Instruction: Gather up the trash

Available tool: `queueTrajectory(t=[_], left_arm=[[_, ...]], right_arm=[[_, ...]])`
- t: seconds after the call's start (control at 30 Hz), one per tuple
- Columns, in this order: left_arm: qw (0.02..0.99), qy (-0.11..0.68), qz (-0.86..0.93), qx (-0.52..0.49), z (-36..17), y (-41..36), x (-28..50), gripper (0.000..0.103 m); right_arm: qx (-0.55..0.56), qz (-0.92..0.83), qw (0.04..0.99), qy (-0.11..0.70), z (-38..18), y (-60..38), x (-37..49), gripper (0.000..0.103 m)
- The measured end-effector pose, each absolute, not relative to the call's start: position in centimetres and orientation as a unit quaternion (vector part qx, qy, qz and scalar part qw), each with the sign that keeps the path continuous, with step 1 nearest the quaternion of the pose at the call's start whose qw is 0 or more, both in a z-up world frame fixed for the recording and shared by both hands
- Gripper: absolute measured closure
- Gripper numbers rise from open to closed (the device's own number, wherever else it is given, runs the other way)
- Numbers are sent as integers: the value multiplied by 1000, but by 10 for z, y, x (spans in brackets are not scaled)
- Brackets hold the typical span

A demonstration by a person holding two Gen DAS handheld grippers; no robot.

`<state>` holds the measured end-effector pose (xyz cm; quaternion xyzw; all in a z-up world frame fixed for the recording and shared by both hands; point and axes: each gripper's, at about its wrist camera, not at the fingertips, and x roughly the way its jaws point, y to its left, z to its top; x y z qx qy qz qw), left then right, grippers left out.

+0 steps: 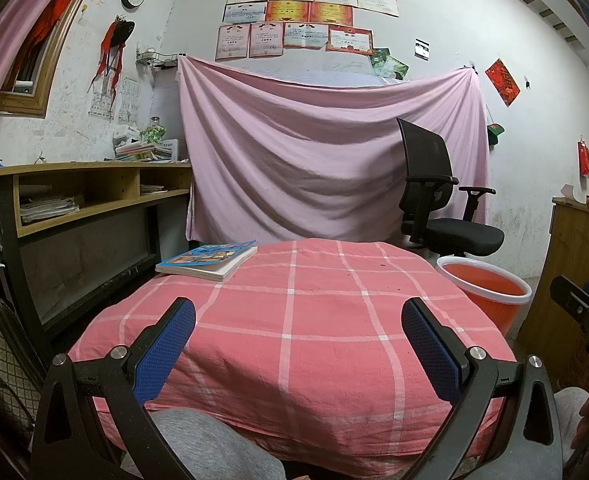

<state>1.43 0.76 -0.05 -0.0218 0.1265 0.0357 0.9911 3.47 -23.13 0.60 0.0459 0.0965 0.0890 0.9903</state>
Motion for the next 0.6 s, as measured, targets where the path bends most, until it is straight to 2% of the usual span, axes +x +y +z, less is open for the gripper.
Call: queueTrajectory(t=[0.6], left_arm=[[991,127,35,-22,0,8,14,2]], right_arm=[[47,87,990,105,-4,-232,36,0]])
